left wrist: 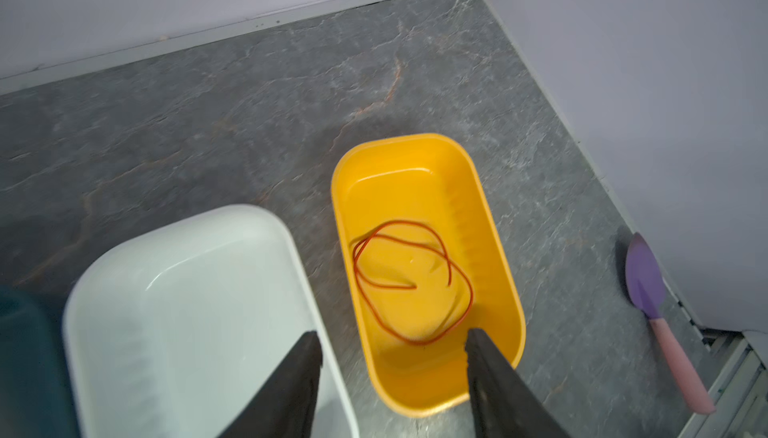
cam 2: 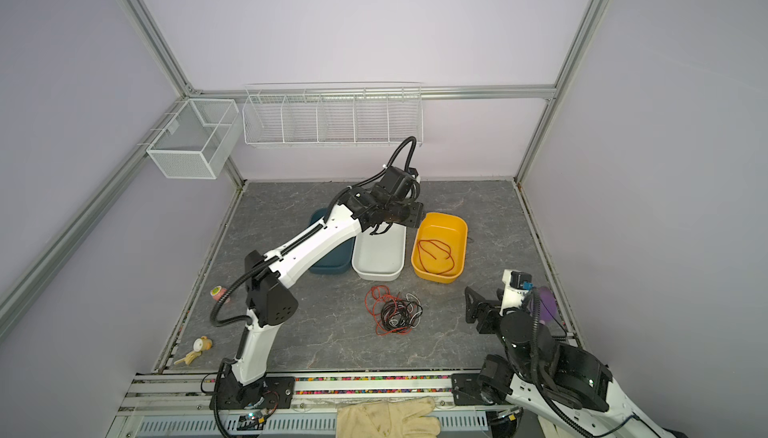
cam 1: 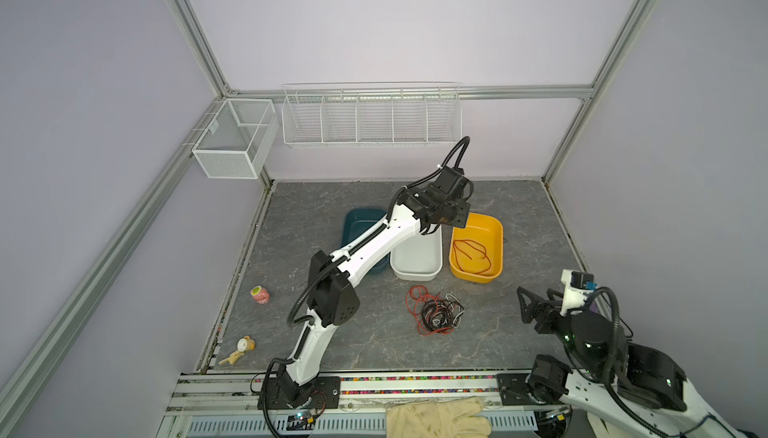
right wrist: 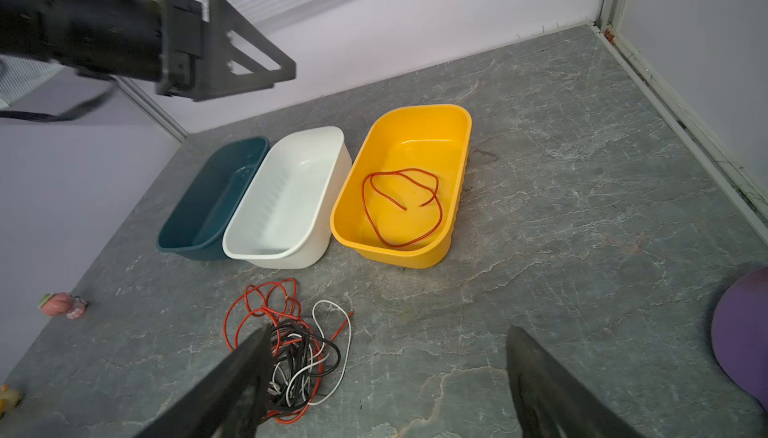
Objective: Untangle the cables
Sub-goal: 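Lower the red cable into the yellow tub and release it, then return the left gripper to the cable pile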
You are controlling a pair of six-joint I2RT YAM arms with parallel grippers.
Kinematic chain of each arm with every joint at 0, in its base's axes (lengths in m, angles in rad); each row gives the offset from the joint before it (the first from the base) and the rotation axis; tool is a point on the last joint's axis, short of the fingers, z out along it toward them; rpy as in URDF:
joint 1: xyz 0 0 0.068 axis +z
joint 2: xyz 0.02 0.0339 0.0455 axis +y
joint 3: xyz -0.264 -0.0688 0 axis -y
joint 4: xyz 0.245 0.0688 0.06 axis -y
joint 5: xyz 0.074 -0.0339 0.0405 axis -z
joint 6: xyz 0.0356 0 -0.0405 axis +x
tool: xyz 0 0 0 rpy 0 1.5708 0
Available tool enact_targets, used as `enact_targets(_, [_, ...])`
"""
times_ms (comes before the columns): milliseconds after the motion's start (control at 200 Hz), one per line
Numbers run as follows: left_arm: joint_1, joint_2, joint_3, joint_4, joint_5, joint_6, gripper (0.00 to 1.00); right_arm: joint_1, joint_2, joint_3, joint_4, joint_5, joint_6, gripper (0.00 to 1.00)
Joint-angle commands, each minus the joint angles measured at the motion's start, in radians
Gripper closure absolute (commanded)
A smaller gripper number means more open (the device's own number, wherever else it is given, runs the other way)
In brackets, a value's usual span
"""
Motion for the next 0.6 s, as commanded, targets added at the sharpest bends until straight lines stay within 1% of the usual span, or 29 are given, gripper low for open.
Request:
enact_targets(0, [0.004,-0.169,-0.176,0.041,-0.102,0.058,0.42,0.007,0.098,0.014,0.018,-0.078,-0.015,0.11])
enact_targets(100, [0.006,-0.304,-0.359,0.093,-0.143,0.077,0.39,0.007,0.175,0.019,0.030,-0.142,-0.015,0.12])
enact_targets(175, [0.007,-0.389,-0.470,0.118,-0.184,0.080,0.38,0.007,0.225,0.001,0.069,-0.225,-0.022,0.11])
enact_targets(300, [0.007,-0.533,-0.652,0.177,-0.251,0.081,0.36,0.007,0.337,-0.032,0.137,-0.352,-0.001,0.12])
enact_targets(380, [0.007,-0.613,-0.767,0.231,-0.249,0.098,0.35,0.007,0.431,-0.032,0.173,-0.401,0.001,0.12])
enact_targets(425, [0.007,-0.651,-0.817,0.250,-0.244,0.110,0.35,0.007,0.478,-0.026,0.184,-0.417,0.000,0.12])
enact_targets(505, [0.006,-0.709,-0.878,0.269,-0.273,0.140,0.35,0.007,0.561,-0.010,0.201,-0.437,0.000,0.11])
enact_targets(555, [0.003,-0.736,-0.899,0.278,-0.295,0.196,0.34,0.006,0.609,-0.004,0.215,-0.446,0.000,0.10])
enact_targets(595, [-0.003,-0.753,-0.907,0.284,-0.335,0.236,0.34,0.007,0.638,-0.006,0.229,-0.446,0.006,0.08])
